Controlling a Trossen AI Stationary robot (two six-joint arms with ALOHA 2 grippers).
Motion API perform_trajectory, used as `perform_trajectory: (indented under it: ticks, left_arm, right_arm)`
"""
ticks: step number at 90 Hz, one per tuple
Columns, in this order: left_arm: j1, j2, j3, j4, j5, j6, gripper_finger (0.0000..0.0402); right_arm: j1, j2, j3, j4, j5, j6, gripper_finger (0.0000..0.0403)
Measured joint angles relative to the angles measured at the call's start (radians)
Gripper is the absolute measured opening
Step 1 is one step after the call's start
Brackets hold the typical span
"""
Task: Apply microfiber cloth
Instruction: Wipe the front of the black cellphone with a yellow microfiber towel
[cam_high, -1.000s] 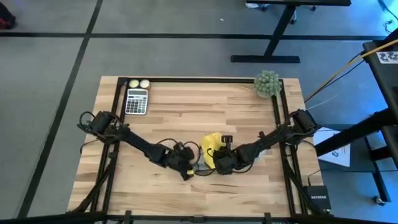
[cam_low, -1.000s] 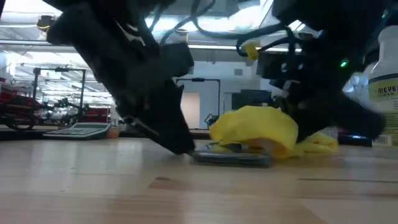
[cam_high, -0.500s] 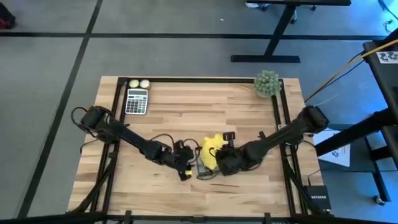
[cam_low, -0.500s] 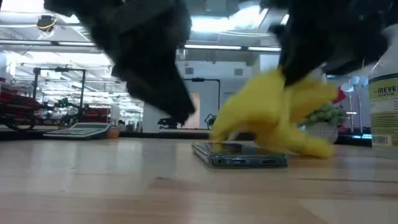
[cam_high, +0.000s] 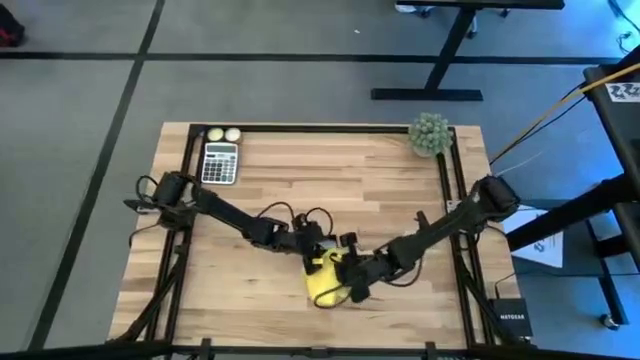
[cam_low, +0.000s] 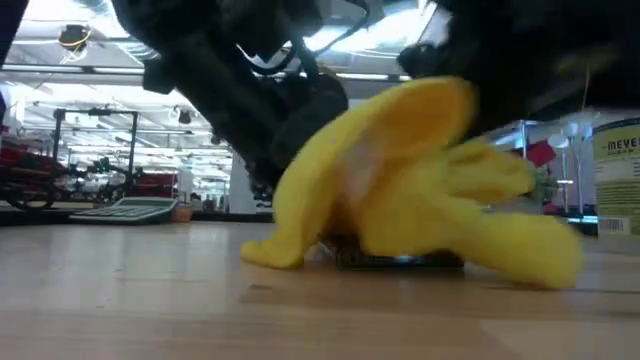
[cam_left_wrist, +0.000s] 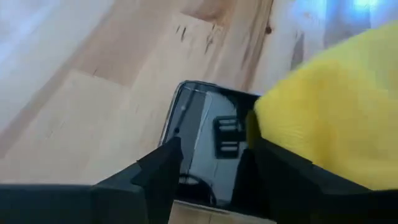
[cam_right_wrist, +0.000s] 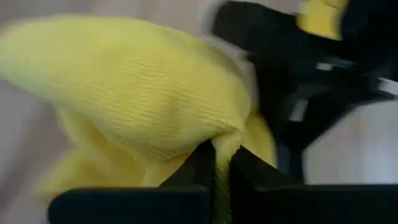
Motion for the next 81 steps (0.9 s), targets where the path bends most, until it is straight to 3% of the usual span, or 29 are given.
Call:
perform_trajectory:
  ticks: [21, 49, 57, 69, 81]
  left_arm:
    - [0.000, 0.028, -0.001, -0.005, -0.004, -0.003, 0.0191]
    - [0.000, 0.030, -0.002, -0.004, -0.009, -0.006, 0.0191]
    - [0.000, 0.030, -0.003, -0.003, -0.009, -0.008, 0.0191]
    - [0.000, 0.030, -0.003, -0.001, -0.007, -0.011, 0.0191]
    - [0.000, 0.030, -0.005, 0.007, -0.006, -0.011, 0.0191]
  right_arm:
    - [-0.010, 0.095, 0.003, 0.018, -0.045, 0.073, 0.0001]
    - [0.093, 0.055, 0.011, -0.065, -0.158, 0.072, 0.0001]
    - [0.095, 0.029, 0.034, -0.100, -0.113, 0.065, 0.0001]
    - [0.063, -0.001, 0.068, -0.021, -0.006, 0.016, 0.0001]
    - [-0.004, 0.046, 0.062, 0.069, -0.110, -0.010, 0.0001]
